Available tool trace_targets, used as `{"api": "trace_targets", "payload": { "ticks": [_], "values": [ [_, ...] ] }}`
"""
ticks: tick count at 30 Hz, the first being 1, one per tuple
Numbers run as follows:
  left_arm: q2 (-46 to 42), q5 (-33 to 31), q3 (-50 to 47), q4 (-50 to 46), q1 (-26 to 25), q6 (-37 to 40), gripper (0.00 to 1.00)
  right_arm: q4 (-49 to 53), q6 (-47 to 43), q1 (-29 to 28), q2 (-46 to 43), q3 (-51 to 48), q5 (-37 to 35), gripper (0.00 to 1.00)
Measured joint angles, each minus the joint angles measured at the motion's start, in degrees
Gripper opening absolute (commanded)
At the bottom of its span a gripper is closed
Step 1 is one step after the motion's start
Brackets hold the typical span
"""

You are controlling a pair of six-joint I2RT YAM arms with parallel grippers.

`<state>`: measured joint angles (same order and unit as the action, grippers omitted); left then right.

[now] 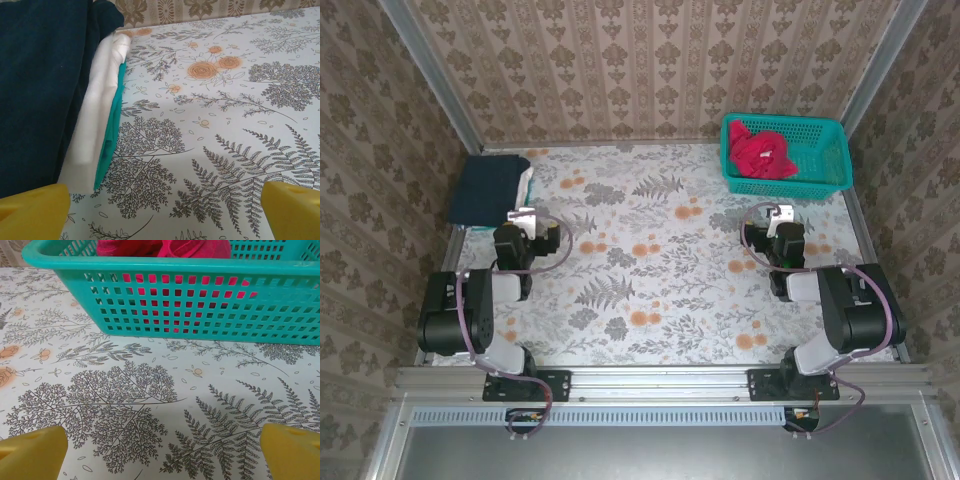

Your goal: Fold and stack the t-shirts

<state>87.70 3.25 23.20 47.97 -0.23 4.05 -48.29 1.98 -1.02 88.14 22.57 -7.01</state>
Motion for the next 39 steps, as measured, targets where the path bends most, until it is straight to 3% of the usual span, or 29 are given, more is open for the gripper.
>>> {"api": "trace_targets", "payload": {
  "ticks": [23, 27, 33, 39],
  "values": [
    [0.0, -0.1, 0.0, 0.0, 0.0, 0.0, 1.00, 0.0, 0.0, 0.0, 0.0, 0.0, 0.2, 1.00],
    [-0.4, -2.8, 0.0, -0.2, -1.0, 0.0, 1.00, 0.3, -0.3, 0.0, -0.3, 0.0, 2.4, 1.00],
    [-13.8, -6.9, -0.8, -8.3, -6.7, 1.8, 1.00, 11.0, -0.5, -0.2, -10.0, 2.3, 3.6, 1.00],
    [-29.5, -6.8, 0.5, -17.4, -13.8, 2.8, 1.00, 26.8, 0.3, -0.4, -16.7, 15.5, 4.0, 1.00]
  ]
}}
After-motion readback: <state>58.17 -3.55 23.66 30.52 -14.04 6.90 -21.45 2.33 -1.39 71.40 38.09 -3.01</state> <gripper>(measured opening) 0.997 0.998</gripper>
